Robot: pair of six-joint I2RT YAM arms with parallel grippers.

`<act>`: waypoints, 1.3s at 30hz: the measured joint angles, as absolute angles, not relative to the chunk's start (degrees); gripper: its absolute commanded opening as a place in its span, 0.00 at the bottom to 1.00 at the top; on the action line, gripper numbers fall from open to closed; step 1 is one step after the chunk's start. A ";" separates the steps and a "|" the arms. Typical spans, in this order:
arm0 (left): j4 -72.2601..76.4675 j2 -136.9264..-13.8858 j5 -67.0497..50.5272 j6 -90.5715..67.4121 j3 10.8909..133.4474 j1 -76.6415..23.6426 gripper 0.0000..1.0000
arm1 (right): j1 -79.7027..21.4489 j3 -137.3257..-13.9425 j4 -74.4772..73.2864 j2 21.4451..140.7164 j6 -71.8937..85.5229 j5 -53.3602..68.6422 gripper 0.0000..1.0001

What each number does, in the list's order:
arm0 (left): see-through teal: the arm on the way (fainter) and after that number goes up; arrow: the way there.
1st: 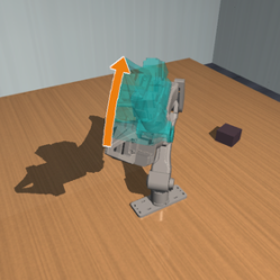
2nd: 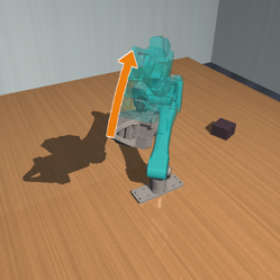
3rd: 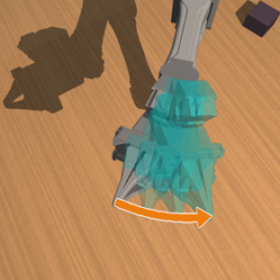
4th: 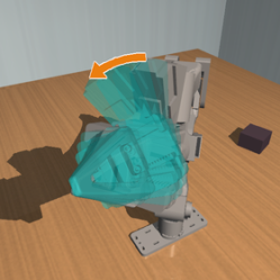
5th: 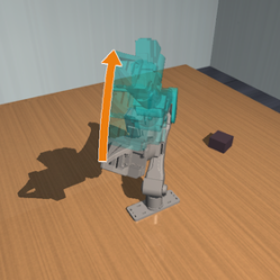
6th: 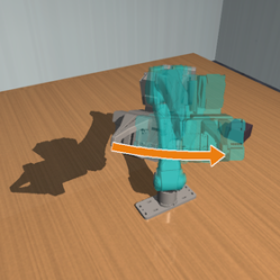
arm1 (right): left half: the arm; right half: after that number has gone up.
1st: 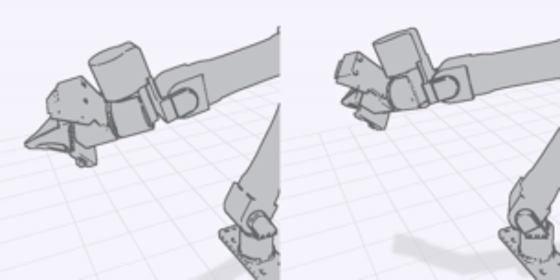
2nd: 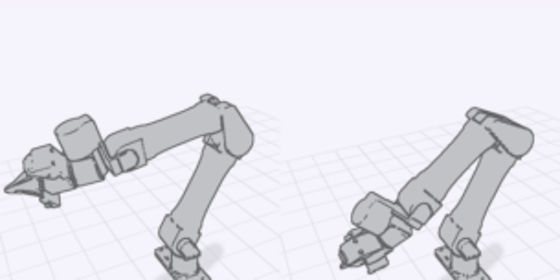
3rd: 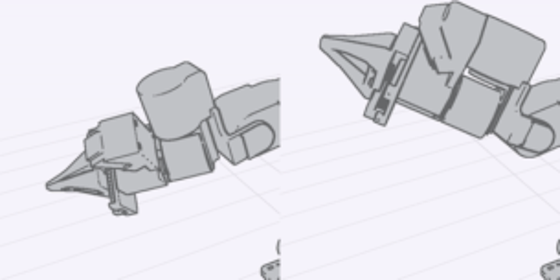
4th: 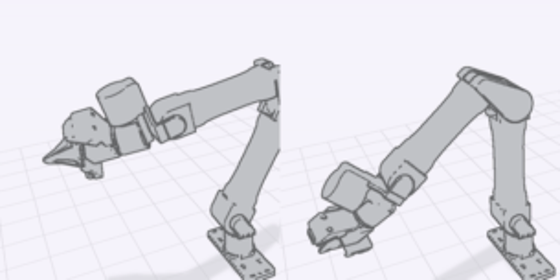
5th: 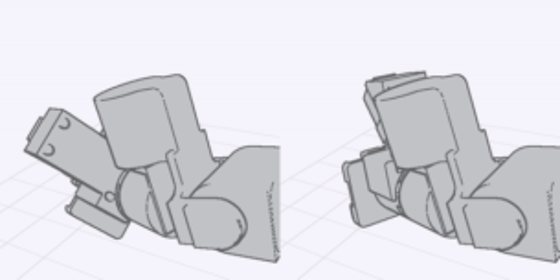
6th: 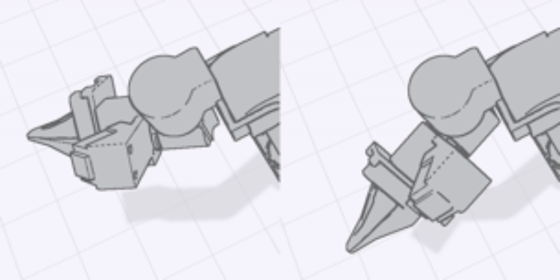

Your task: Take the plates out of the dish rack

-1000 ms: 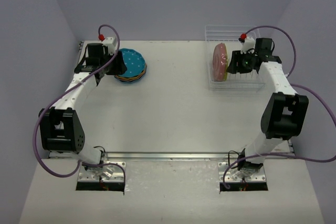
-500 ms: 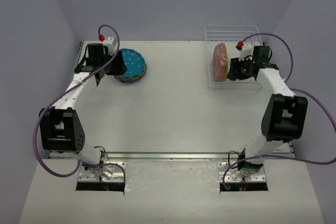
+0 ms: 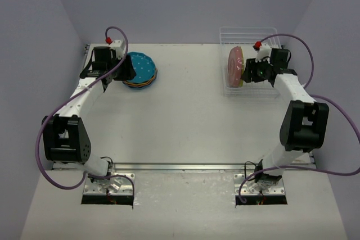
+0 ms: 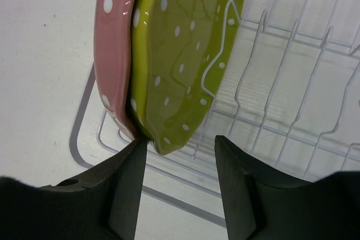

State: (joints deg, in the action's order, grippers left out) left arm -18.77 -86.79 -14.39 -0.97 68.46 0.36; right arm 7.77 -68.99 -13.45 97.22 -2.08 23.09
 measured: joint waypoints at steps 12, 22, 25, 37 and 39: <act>-19.14 -87.91 -14.25 -0.95 68.45 0.36 0.48 | 7.86 -69.76 -11.74 98.45 3.35 24.75 0.52; -19.11 -88.23 -14.17 -0.95 68.47 0.36 0.48 | 7.70 -68.05 -7.00 97.84 8.26 24.60 0.32; -19.13 -88.53 -14.20 -0.98 68.54 0.36 0.48 | 7.32 -68.05 -6.70 97.56 9.18 23.98 0.27; -19.16 -89.78 -14.20 -1.54 69.39 0.36 0.48 | 7.49 -66.92 -2.32 96.52 14.43 24.37 0.26; -19.16 -89.86 -14.21 -1.54 69.42 0.36 0.48 | 7.80 -66.97 -1.16 96.57 14.77 26.30 0.27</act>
State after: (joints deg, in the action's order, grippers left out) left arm -19.16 -89.86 -14.21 -1.54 69.42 0.36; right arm 7.80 -66.97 -1.16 96.57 14.77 26.30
